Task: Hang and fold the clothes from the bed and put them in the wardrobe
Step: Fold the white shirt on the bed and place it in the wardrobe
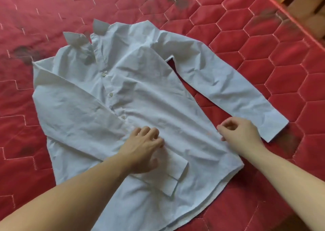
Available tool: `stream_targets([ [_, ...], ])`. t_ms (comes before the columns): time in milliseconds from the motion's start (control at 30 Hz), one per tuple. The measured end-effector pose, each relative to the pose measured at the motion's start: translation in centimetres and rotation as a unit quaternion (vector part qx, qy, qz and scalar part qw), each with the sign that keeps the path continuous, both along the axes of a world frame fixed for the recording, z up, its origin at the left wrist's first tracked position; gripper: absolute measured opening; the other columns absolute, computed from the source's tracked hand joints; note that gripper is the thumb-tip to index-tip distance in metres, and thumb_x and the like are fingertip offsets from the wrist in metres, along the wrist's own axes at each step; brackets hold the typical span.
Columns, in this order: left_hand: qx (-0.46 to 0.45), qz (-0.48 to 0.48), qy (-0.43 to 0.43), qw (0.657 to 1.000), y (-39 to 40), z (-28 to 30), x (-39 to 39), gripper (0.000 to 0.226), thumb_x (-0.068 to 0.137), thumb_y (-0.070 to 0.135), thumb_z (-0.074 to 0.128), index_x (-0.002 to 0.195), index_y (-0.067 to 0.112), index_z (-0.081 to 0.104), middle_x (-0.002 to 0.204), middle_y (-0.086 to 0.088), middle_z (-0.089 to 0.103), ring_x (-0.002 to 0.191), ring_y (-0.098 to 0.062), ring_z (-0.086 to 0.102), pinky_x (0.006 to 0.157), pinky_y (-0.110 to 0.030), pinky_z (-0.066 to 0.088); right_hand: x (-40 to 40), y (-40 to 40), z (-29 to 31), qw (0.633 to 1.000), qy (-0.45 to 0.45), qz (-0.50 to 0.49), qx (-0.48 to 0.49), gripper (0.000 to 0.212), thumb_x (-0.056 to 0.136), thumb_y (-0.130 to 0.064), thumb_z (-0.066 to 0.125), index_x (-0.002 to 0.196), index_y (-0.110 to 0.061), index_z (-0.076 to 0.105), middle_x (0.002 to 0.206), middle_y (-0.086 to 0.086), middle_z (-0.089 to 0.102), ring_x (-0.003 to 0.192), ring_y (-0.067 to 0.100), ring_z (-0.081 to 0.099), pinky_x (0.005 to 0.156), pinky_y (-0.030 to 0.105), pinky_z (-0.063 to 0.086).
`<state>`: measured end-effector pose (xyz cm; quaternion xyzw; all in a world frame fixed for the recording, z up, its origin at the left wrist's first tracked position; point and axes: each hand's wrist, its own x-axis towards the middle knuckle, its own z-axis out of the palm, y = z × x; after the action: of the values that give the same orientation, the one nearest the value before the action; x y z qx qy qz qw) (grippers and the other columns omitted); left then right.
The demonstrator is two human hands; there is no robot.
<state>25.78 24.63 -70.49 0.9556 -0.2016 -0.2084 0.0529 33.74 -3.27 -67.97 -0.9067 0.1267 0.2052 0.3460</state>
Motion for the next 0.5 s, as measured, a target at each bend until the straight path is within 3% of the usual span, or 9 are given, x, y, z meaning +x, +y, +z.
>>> stream_targets([
  [33,-0.014,-0.004,0.014,1.000,-1.0,0.1,0.6,0.043,0.072,0.051,0.057,0.109,0.028,0.056,0.112,0.001,0.050,0.102,-0.023,0.049,0.088,-0.036,0.037,1.2,-1.7,0.1,0.996,-0.071,-0.013,-0.050,0.011,0.081,-0.023,0.067,0.071,-0.018,0.065,0.065,-0.005,0.068,0.071,0.018,0.066,0.068,0.030,0.045],
  [100,-0.059,0.021,0.054,0.997,-3.5,0.3,1.9,0.039,0.079,0.046,0.057,0.114,0.029,0.053,0.116,0.003,0.052,0.107,-0.022,0.050,0.091,-0.033,0.034,3.3,-5.4,-0.4,0.983,-0.129,-0.062,-0.112,0.003,0.082,-0.021,0.065,0.083,-0.019,0.066,0.087,0.002,0.069,0.084,0.026,0.062,0.074,0.030,0.041],
  [200,-0.088,0.037,0.056,0.994,-7.2,0.1,3.9,0.039,0.086,0.042,0.053,0.123,0.031,0.048,0.126,0.004,0.049,0.114,-0.020,0.047,0.094,-0.032,0.033,5.0,-9.5,-1.9,0.965,-0.091,-0.201,-0.143,0.033,0.078,-0.023,0.067,0.110,-0.016,0.063,0.123,0.014,0.054,0.100,0.032,0.056,0.087,0.037,0.043],
  [300,-0.075,0.032,0.062,0.995,-10.3,-0.5,5.5,0.051,0.085,0.047,0.054,0.133,0.035,0.039,0.134,0.003,0.038,0.120,-0.022,0.042,0.096,-0.036,0.036,5.2,-11.1,-3.1,0.953,0.013,-0.249,-0.172,0.081,0.069,-0.038,0.079,0.137,-0.015,0.044,0.138,0.015,0.041,0.121,0.038,0.048,0.101,0.047,0.041],
  [367,-0.065,0.039,0.099,0.992,-11.5,-0.7,6.2,0.057,0.083,0.049,0.056,0.134,0.036,0.036,0.136,0.003,0.033,0.122,-0.023,0.039,0.098,-0.039,0.039,5.4,-11.1,-3.4,0.955,0.036,-0.251,-0.155,0.083,0.064,-0.044,0.082,0.133,-0.013,0.048,0.128,0.015,0.053,0.114,0.036,0.054,0.097,0.048,0.044],
  [433,-0.060,0.064,0.147,0.985,-12.1,-0.5,6.8,0.056,0.080,0.049,0.059,0.131,0.038,0.040,0.137,0.003,0.032,0.124,-0.022,0.037,0.102,-0.040,0.038,5.6,-10.6,-3.1,0.964,0.038,-0.251,-0.074,0.049,0.068,-0.037,0.080,0.107,-0.011,0.065,0.098,0.009,0.067,0.083,0.028,0.062,0.072,0.036,0.051],
  [500,-0.120,0.149,0.230,0.954,-12.2,0.3,7.9,0.045,0.081,0.050,0.062,0.123,0.039,0.053,0.134,0.003,0.039,0.122,-0.019,0.042,0.102,-0.038,0.039,6.0,-9.6,-2.4,0.970,0.018,-0.242,0.002,0.019,0.074,-0.026,0.075,0.081,-0.012,0.066,0.073,0.003,0.062,0.065,0.022,0.053,0.051,0.028,0.039],
])
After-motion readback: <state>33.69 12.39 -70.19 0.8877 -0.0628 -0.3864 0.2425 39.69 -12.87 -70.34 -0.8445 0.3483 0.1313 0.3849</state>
